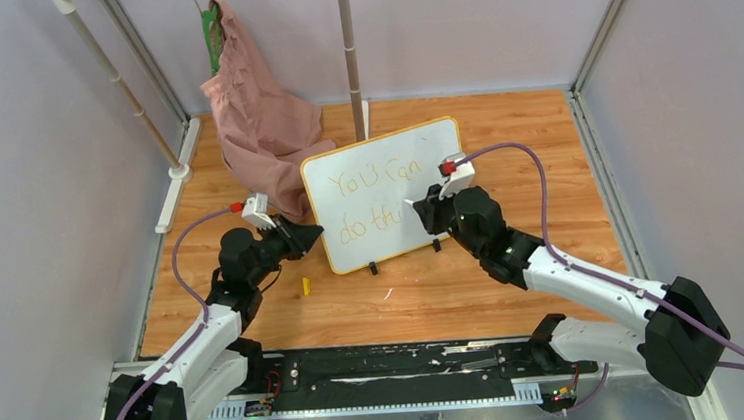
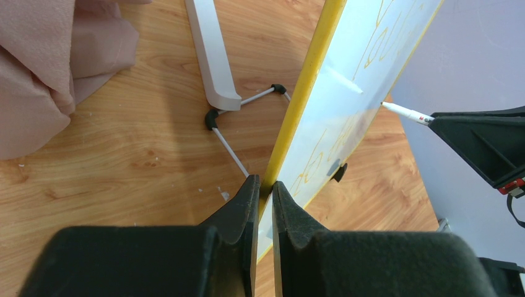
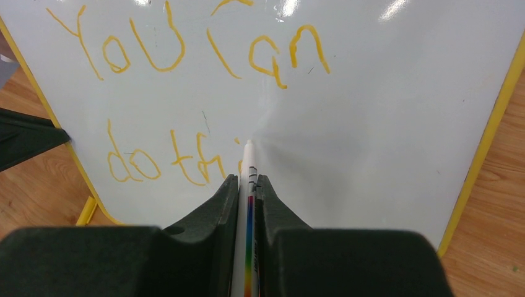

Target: Write a sentence on the whiteboard

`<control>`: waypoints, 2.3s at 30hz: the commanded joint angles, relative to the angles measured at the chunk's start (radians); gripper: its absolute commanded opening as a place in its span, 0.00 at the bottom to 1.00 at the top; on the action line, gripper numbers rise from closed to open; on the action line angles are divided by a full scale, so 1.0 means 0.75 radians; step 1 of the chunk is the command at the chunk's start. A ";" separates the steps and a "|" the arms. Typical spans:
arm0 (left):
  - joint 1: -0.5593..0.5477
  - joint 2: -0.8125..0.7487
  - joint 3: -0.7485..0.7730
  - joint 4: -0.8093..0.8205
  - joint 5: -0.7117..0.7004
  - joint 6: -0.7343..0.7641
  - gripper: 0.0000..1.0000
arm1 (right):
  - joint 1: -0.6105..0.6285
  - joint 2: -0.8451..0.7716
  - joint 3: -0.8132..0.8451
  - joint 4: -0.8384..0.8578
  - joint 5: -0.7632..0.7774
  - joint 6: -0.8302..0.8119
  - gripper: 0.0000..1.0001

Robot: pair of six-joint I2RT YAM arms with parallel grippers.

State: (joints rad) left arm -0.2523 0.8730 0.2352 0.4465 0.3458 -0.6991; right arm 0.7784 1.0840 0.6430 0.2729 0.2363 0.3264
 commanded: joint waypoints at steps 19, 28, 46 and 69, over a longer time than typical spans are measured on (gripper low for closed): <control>-0.007 -0.013 -0.001 0.065 0.005 -0.015 0.00 | -0.015 -0.026 -0.024 -0.057 0.061 0.015 0.00; -0.007 -0.013 -0.001 0.065 0.005 -0.015 0.00 | -0.016 0.017 0.007 -0.069 0.049 0.017 0.00; -0.007 -0.017 0.000 0.065 0.007 -0.015 0.00 | -0.003 0.093 0.058 -0.065 0.003 0.019 0.00; -0.007 -0.017 0.001 0.065 0.006 -0.017 0.00 | 0.030 0.076 -0.003 -0.120 0.052 0.034 0.00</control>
State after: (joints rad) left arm -0.2523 0.8730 0.2352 0.4461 0.3477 -0.6991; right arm 0.7921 1.1488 0.6582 0.2119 0.2371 0.3477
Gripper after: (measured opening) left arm 0.139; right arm 0.152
